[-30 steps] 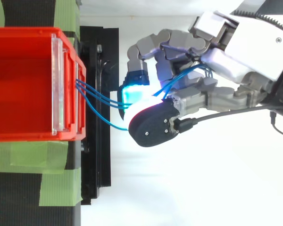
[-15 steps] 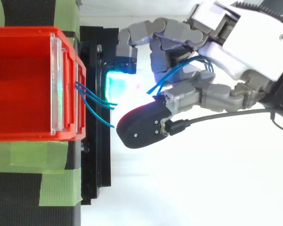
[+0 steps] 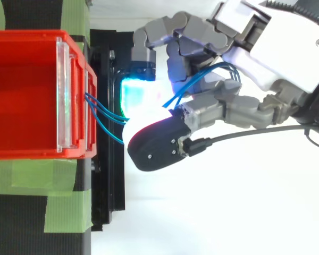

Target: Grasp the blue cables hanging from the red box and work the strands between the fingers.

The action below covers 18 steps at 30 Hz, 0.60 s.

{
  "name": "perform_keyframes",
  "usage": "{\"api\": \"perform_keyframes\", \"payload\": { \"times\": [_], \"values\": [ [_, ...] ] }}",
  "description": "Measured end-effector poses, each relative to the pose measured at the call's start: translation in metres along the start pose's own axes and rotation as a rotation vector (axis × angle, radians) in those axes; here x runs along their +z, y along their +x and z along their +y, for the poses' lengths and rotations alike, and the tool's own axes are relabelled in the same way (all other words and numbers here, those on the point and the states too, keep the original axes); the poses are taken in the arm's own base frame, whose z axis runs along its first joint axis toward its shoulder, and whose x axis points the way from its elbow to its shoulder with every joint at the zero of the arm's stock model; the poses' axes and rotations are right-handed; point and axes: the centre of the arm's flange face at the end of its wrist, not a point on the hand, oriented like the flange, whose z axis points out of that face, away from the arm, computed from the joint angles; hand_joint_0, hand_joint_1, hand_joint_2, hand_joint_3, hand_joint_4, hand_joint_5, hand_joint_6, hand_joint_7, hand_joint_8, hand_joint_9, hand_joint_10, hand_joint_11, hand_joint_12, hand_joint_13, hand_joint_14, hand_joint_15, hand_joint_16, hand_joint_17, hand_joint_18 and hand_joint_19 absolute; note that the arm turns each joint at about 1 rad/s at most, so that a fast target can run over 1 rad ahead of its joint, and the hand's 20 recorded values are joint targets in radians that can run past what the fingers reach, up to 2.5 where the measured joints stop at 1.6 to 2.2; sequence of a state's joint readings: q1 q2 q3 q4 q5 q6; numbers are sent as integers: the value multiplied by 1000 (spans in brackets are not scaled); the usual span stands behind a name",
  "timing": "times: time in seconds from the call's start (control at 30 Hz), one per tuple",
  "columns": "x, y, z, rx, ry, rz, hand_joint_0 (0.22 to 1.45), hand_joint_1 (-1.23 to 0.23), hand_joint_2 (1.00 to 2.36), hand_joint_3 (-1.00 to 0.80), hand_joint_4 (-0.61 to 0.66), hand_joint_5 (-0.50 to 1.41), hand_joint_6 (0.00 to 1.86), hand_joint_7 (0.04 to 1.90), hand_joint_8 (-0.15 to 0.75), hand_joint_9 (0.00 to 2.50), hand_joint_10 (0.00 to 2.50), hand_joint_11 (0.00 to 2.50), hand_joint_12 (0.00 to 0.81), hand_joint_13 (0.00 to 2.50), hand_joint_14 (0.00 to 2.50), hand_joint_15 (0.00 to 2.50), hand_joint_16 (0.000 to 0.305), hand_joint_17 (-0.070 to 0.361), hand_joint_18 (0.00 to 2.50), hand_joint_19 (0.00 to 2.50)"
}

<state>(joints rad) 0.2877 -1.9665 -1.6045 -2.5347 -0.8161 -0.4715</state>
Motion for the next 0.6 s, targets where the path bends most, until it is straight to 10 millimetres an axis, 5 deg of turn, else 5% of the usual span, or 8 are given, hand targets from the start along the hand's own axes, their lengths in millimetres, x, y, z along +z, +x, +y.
{"api": "perform_keyframes", "payload": {
  "times": [0.03,0.1,0.17,0.43,0.47,0.6],
  "values": [
    [0,1,0,-1,1,1,833,-770,1003,-927,277,-114,1019,1094,376,674,2500,2465,418,998,2500,1322,45,102,1373,1281],
    [-2,2,0,-3,4,4,951,-788,1015,-528,285,-131,1053,1066,376,674,2500,2465,418,998,2500,1322,45,102,1373,1281],
    [-3,4,1,-6,8,4,1059,-740,1019,-270,280,-135,1241,988,376,674,2500,2465,418,998,2500,1322,45,102,1373,1281],
    [-9,10,3,-10,19,-3,1049,-631,1006,-53,287,-89,1296,980,376,674,2500,2465,418,998,2500,1322,45,102,1373,1281],
    [-9,11,3,-10,20,-4,1049,-621,1006,-61,274,-65,1228,988,376,674,2500,2465,418,998,2500,1322,45,102,1373,1281],
    [-11,14,4,-10,23,-5,1133,-560,1013,-112,279,359,283,1367,376,674,2500,2465,418,998,2500,1322,45,102,1373,1281]
  ]
}}
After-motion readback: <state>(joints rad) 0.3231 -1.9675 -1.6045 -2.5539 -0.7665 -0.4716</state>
